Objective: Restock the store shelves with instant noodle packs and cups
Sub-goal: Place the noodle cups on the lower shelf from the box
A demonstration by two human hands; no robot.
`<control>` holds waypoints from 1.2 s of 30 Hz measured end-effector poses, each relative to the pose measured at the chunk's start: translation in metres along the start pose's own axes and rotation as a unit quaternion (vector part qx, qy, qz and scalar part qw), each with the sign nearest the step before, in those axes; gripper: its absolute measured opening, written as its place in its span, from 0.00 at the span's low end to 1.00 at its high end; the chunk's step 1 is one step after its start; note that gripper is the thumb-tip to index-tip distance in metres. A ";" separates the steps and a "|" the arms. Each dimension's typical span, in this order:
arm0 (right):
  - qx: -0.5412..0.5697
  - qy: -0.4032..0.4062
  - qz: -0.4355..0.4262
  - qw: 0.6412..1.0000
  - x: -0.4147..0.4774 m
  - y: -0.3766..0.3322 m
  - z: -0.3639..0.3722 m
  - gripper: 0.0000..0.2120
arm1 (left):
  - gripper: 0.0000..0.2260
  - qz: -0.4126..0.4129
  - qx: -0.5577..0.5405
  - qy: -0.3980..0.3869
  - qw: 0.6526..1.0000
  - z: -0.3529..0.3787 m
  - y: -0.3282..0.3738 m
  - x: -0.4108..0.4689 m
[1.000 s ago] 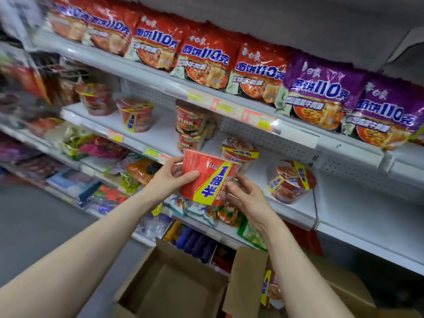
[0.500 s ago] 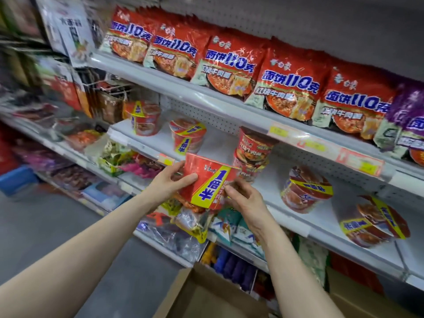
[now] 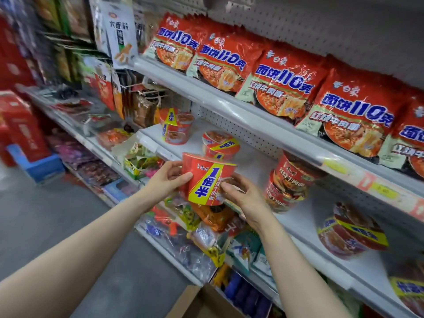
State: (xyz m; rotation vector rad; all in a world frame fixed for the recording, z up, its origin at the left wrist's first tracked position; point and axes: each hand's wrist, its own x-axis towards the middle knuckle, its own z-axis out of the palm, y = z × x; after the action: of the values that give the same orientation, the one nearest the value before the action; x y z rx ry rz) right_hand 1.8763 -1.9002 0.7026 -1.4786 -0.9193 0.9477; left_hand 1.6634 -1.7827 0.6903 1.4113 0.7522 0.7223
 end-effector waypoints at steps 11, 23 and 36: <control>-0.029 0.029 0.041 0.998 0.095 0.003 0.109 0.32 | 0.30 -0.011 0.003 -0.062 0.998 -0.133 -0.012 0.081; -0.015 0.149 0.037 0.988 0.159 0.003 0.246 0.34 | 0.18 0.013 0.054 -0.139 0.989 -0.270 -0.014 0.167; -0.038 0.204 0.016 0.978 0.176 0.013 0.277 0.34 | 0.20 0.016 0.061 -0.192 0.979 -0.286 -0.036 0.203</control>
State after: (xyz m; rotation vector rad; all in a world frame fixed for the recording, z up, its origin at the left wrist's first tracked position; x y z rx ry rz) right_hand 1.6881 -1.6356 0.6547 -1.6777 -0.6370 0.6018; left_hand 1.5489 -1.4525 0.6429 1.6177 0.4766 0.4136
